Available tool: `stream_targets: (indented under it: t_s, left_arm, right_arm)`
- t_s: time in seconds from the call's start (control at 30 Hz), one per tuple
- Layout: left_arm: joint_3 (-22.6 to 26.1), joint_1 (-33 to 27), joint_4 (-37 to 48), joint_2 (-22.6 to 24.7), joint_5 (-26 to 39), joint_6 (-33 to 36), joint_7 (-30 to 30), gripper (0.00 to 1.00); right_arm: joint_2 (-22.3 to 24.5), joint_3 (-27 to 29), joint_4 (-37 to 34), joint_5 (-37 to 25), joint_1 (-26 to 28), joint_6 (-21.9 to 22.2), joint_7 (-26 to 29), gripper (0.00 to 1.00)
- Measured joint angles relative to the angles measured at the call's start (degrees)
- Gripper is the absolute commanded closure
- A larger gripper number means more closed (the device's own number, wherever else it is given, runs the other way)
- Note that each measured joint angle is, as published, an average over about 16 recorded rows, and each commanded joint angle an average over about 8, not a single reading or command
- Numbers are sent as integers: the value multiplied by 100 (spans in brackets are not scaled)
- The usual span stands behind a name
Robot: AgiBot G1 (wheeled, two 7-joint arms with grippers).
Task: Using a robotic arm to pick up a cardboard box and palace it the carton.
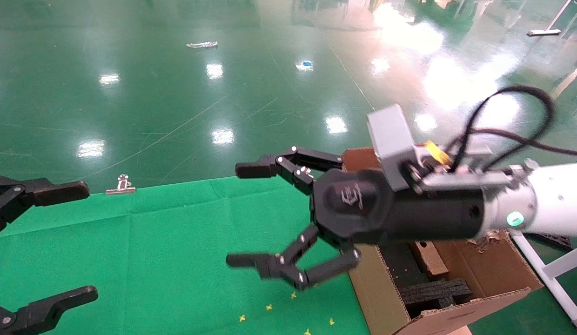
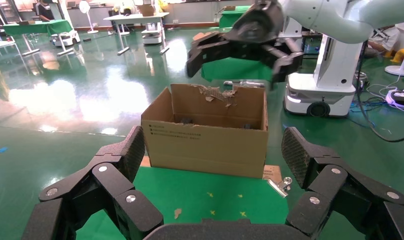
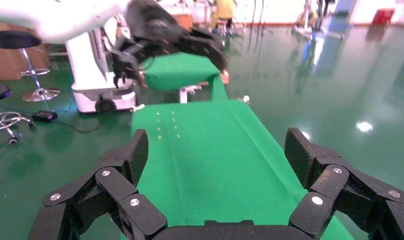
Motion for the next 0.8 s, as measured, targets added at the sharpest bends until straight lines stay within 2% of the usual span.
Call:
stream_targets:
  t_s: [0.3,0.8]
  left_arm:
    - [1,1,1,-1,-1,-2,1,0]
    - [1,1,1,-1,-2,-2,1,0]
  right_arm:
    - [-5,465,302,157,-432,-88,-158,0]
    - [-4,370,242,126,-344,-72,-135,0]
